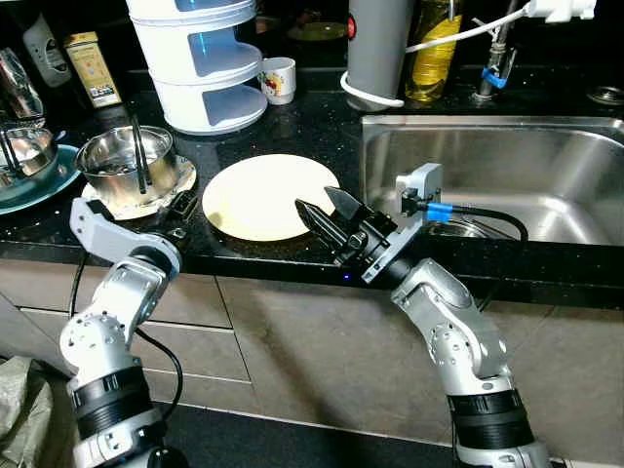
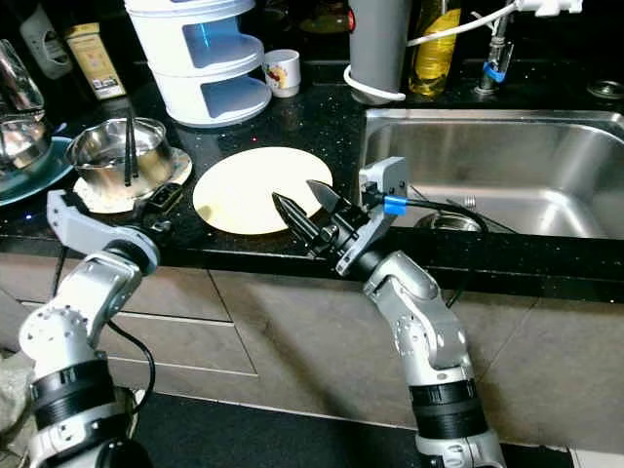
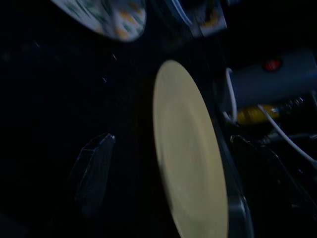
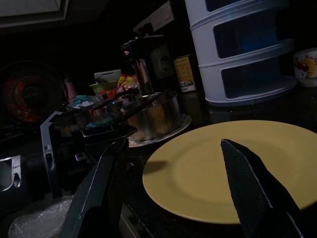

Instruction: Kitchen organization

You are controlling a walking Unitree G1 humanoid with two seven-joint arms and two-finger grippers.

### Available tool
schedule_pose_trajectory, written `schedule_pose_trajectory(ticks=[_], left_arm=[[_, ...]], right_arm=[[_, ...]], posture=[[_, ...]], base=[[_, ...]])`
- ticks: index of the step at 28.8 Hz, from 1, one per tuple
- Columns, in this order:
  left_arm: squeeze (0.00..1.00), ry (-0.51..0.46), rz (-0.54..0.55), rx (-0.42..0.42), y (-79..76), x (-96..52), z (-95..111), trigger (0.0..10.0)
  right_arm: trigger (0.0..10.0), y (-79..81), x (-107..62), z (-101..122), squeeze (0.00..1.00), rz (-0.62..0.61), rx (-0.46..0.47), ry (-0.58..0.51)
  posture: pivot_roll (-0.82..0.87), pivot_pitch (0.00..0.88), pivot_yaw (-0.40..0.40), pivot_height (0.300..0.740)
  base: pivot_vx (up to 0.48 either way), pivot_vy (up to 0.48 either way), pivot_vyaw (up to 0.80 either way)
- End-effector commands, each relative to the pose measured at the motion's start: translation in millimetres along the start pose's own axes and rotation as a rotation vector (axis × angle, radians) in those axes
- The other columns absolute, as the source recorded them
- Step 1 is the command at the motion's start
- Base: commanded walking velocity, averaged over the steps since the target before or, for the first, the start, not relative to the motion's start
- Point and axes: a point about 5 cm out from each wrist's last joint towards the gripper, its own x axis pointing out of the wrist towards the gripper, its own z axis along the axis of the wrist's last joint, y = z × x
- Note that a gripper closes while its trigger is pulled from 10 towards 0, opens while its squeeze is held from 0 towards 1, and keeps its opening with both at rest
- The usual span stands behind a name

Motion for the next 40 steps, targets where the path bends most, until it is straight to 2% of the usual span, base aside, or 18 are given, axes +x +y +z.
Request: schedule_pose_trajectory(ticks=[1, 11, 18, 19, 20, 22, 23, 29, 40], left_arm=[[0.0, 0.078, 0.026, -0.009, 5.6, 2.4, -9.3, 10.0], [0.0, 0.127, -0.001, -0.001, 0.9, 5.6, -15.8, 10.0], [0.0, 0.134, 0.023, -0.012, 6.4, 13.4, -10.7, 10.0], [0.0, 0.138, 0.013, -0.017, 5.5, 15.2, -10.7, 5.5], [0.0, 0.144, 0.007, -0.019, 4.6, 17.5, -11.1, 3.6], [0.0, 0.148, 0.004, -0.02, 4.0, 19.0, -11.4, 3.6], [0.0, 0.153, -0.001, -0.02, 3.7, 21.0, -11.6, 0.0], [0.0, 0.165, -0.018, -0.028, 1.0, 31.2, -10.4, 0.0], [0.0, 0.214, -0.02, -0.023, 7.5, 32.6, -21.3, 0.0]], right_arm=[[10.0, 1.6, 2.3, 1.5, 0.0, 0.007, -0.018, 0.0], [10.0, 1.3, 1.8, 1.9, 0.0, 0.001, -0.021, 0.004], [10.0, 1.0, 1.5, 3.5, 0.0, 0.002, -0.034, 0.007], [10.0, 0.7, 1.3, 4.0, 0.0, 0.001, -0.037, 0.007], [10.0, 0.2, 0.9, 4.7, 0.0, -0.001, -0.039, 0.007], [10.0, -0.1, 0.6, 5.2, 0.0, -0.002, -0.04, 0.007], [10.0, -0.4, 0.1, 6.0, 0.0, -0.004, -0.041, 0.007], [10.0, 0.1, -1.3, 8.7, 0.0, -0.007, -0.048, 0.007], [10.0, -0.7, 0.0, 9.5, 0.0, -0.023, -0.057, 0.013]], posture=[[0.05, 0.0, 0.037, 0.74], [0.05, 0.0, 0.035, 0.74], [0.03, 0.0, 0.028, 0.74], [0.03, 0.0, 0.028, 0.74], [0.03, 0.0, 0.025, 0.74], [0.03, 0.0, 0.025, 0.74], [0.02, 0.0, 0.023, 0.74], [0.01, 0.0, 0.022, 0.74], [0.01, 0.0, 0.021, 0.74]], base=[[0.0, 0.0, 0.0], [0.0, 0.0, 0.0], [0.0, 0.0, 0.0], [0.0, 0.0, 0.0], [0.0, 0.0, 0.0], [0.0, 0.0, 0.0], [0.0, 0.0, 0.0], [0.0, 0.0, 0.0], [0.0, 0.0, 0.0]])
